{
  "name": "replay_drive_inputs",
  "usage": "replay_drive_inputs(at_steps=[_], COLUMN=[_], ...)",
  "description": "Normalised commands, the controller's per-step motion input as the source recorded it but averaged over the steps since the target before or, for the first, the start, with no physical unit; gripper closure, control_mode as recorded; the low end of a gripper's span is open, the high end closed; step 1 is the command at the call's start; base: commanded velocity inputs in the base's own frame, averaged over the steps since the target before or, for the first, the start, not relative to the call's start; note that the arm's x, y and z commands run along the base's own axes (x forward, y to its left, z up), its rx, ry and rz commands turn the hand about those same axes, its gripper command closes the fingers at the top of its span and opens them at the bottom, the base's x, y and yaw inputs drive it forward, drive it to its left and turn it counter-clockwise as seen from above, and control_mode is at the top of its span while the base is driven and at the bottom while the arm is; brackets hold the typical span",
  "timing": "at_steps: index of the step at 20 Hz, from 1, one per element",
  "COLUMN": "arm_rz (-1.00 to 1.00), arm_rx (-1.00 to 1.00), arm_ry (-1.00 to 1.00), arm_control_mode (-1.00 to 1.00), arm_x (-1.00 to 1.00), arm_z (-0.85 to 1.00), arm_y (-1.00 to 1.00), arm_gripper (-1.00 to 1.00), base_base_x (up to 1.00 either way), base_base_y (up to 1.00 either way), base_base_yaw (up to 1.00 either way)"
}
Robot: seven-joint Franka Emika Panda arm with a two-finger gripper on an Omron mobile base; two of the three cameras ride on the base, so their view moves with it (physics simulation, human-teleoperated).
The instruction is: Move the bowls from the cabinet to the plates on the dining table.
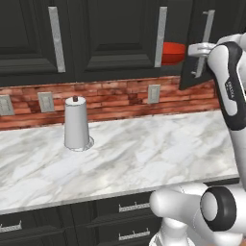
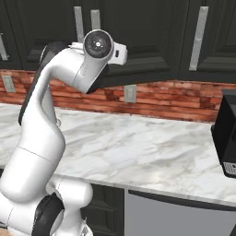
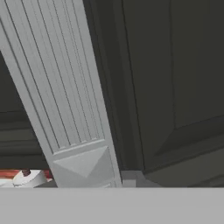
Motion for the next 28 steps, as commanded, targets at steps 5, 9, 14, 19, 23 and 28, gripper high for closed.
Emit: replay_drive_inputs(at_steps=[5,9,14,19,23,28], arm_rz=[0.05,0.02,0.01,0.01,0.0,0.0], arm_rx=[0.08,0.1,0.12,0.12,0.11,0.12], arm_ry=[-0.01,-0.06,-0.05,-0.04,0.0,0.0], arm_control_mode=[-1.0,-1.0,-1.0,-1.0,-1.0,-1.0], arm_x=[-0.36,-0.18,-0.16,-0.16,-0.29,-0.31], arm_z=[0.06,0.01,-0.01,-0.04,0.0,-0.01], arm_y=[-0.45,-0.5,-0.51,-0.52,-0.52,-0.45], arm_gripper=[1.0,1.0,1.0,1.0,1.0,1.0], base_base_x=[0.0,0.0,0.0,0.0,0.0,0.0], base_base_y=[0.0,0.0,0.0,0.0,0.0,0.0], base_base_yaw=[0.0,0.0,0.0,0.0,0.0,0.0])
